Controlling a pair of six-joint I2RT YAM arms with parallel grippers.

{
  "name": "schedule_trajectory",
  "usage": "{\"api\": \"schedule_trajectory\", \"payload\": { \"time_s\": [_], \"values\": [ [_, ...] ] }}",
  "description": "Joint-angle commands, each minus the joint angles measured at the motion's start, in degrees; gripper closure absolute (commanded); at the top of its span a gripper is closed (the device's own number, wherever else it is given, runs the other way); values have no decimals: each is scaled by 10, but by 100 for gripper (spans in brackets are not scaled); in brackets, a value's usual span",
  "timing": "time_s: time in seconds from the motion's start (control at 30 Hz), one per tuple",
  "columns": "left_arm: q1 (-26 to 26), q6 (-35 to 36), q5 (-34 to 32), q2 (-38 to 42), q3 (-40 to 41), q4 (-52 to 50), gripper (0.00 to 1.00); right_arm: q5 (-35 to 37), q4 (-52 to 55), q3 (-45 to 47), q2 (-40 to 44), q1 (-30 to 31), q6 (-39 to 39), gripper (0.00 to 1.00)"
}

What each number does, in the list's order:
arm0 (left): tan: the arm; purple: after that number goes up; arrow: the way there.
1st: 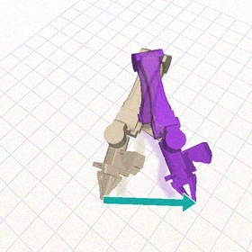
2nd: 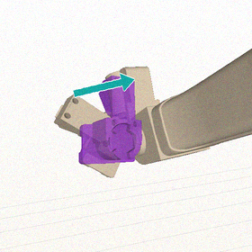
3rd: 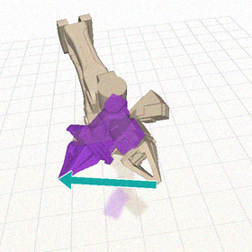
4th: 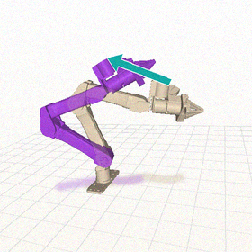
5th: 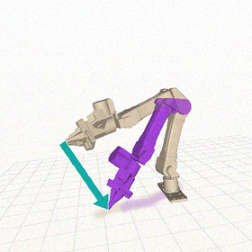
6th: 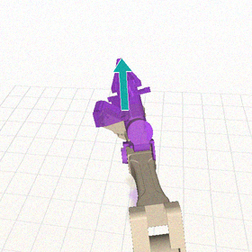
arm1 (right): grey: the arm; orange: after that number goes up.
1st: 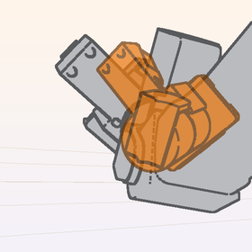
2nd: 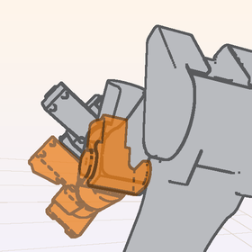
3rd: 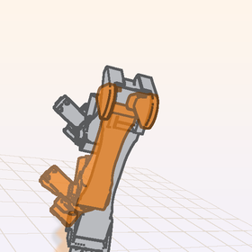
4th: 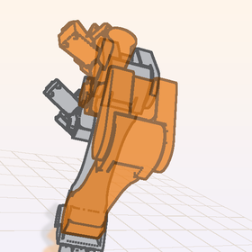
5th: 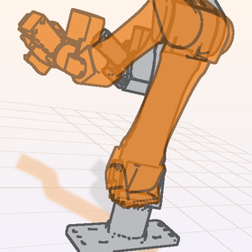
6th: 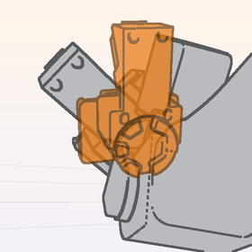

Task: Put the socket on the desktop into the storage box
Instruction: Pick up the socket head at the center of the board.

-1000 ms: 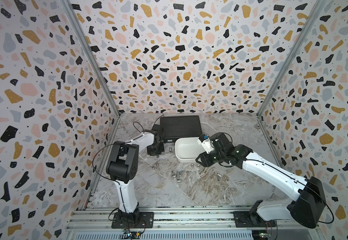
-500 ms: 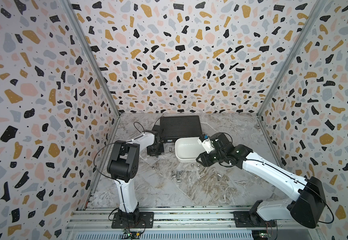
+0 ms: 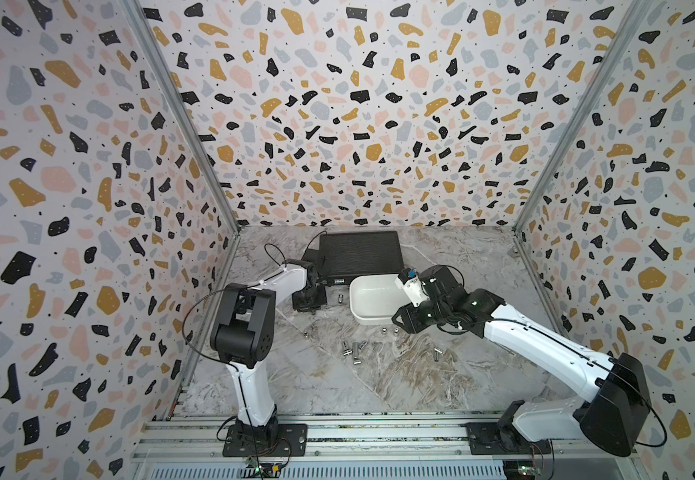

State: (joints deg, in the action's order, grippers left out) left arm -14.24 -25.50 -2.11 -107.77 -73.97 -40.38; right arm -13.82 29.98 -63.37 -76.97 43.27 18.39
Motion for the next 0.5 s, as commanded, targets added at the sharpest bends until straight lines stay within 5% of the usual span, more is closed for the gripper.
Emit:
{"api": "schedule_trajectory", "payload": {
  "time_s": [0.0,0.47],
  "values": [
    [2,9,27,59,-4,-21,100,7,10,-6,16,3,5,55],
    [-63,2,76,127,-50,-46,100,27,31,-26,8,2,23,55]
  ]
}}
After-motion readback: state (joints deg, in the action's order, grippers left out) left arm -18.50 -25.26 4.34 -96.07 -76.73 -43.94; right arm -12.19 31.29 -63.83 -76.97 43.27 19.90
